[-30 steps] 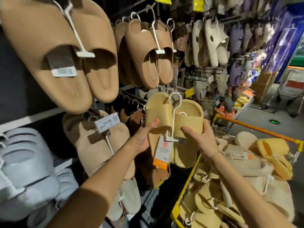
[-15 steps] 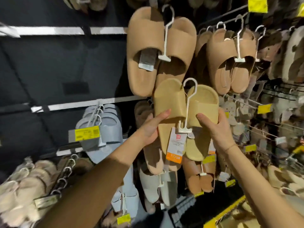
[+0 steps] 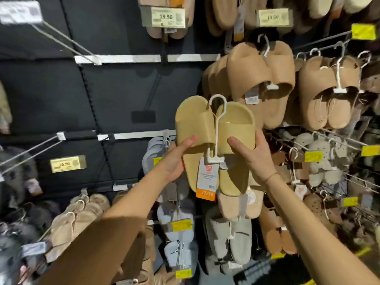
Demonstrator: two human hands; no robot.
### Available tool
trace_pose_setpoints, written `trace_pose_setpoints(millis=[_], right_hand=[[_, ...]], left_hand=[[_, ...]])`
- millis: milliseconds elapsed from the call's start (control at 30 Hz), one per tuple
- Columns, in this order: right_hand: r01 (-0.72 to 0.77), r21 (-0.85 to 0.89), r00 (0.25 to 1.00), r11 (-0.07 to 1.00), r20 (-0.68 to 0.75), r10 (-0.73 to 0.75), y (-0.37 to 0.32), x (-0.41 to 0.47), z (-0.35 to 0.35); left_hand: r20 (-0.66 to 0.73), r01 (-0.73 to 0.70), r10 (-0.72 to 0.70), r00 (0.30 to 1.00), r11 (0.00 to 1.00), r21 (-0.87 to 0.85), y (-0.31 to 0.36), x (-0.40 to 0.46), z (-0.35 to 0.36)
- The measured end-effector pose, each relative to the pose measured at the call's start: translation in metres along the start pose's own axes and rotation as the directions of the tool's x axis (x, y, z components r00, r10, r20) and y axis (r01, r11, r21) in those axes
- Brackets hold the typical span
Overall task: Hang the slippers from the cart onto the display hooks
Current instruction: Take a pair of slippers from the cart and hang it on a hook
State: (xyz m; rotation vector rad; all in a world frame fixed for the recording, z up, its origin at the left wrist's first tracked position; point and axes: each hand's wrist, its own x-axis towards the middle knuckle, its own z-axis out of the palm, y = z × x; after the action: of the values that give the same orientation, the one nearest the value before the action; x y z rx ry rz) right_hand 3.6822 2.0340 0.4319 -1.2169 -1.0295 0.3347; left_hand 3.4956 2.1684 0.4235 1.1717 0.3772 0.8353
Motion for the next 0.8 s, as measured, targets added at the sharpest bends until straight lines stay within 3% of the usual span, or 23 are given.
trace_pose_setpoints(millis=[233,500,800], right_hand=[[0.036,0.02,0.999,0.999,0.036,-0.036,-0.041,0.004,0.091],[0.081,-0.005,0.996,0.997,0.023,-0.081,-0.078,0.023,0.167],[0.076,0.009,0.993,0.997,-0.086,-0.075,-0.1,0.065,0.165]], left_hand=[[-0.056,-0.065,0.068,0.996,0.997,0.052,0.074,-0.04,-0.062],[-0.084,-0.126,0.153,0.985,0.957,0.263,0.156,-0.056,-0.113],[-0.004,-0.208,0.226,0.974,0.901,0.382,0.202,-0.017,-0.084]])
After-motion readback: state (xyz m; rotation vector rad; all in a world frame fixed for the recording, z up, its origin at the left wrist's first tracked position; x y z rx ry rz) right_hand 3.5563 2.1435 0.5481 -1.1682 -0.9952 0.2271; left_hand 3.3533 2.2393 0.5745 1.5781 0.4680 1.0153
